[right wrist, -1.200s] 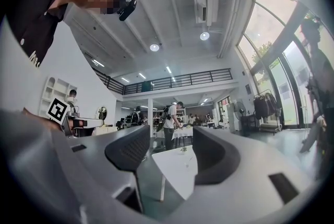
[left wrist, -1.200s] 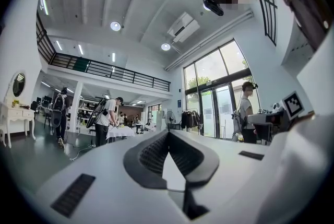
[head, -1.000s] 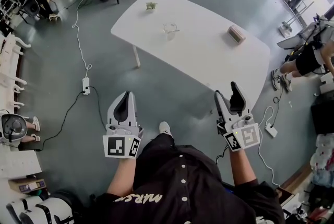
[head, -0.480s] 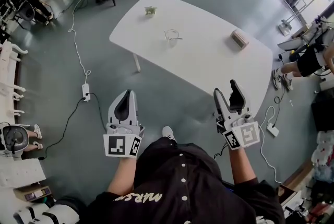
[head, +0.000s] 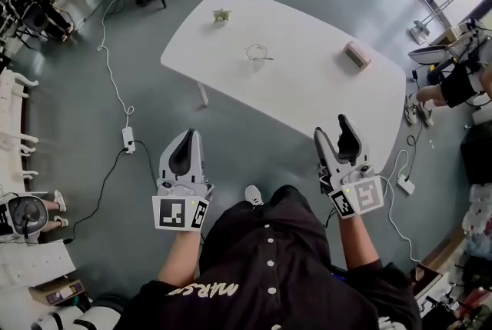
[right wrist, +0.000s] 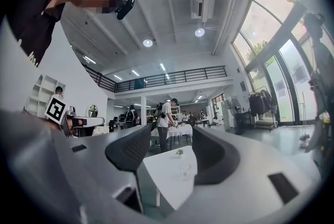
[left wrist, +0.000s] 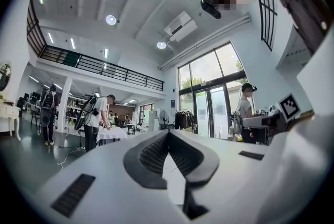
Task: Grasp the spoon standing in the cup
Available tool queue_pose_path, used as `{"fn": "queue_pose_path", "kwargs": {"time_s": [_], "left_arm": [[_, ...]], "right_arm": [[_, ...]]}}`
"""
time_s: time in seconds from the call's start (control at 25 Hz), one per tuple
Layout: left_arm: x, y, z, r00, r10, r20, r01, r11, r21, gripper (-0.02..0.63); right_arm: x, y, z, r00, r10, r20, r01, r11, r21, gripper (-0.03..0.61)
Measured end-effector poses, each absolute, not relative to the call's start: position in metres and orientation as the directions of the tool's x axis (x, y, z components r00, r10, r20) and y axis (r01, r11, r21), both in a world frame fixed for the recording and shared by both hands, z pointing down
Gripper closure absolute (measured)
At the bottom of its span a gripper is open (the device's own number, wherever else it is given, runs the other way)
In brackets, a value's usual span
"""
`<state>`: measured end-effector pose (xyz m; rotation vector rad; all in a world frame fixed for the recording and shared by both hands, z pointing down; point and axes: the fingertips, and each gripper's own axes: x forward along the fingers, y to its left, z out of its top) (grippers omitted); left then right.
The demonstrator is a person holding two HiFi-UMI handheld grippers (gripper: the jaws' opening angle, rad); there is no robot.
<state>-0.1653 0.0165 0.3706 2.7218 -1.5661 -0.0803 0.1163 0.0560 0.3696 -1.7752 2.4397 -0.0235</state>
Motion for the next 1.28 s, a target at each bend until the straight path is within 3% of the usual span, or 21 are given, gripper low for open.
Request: {"fn": "queue_pose_path", "kwargs": {"time_s": [0.44, 1.28], "left_arm": [[-0.149, -0.009, 0.395, 0.493, -0.87, 0.005, -0.868, -0.491, 0.067, 0.607], [-0.097, -0.12, 0.375, 0.439, -0.898, -0.032, -0.896, -0.44, 0.055, 0.607]], "right_arm": [[0.128, 0.023, 0.385, -0.324, -0.945, -0.051, -0.938, 0.328, -0.109, 0.344], [0.166, -0.112, 0.372, -0.44, -0.897, -0.048, -0.895, 0.442, -0.06, 0.347]]}}
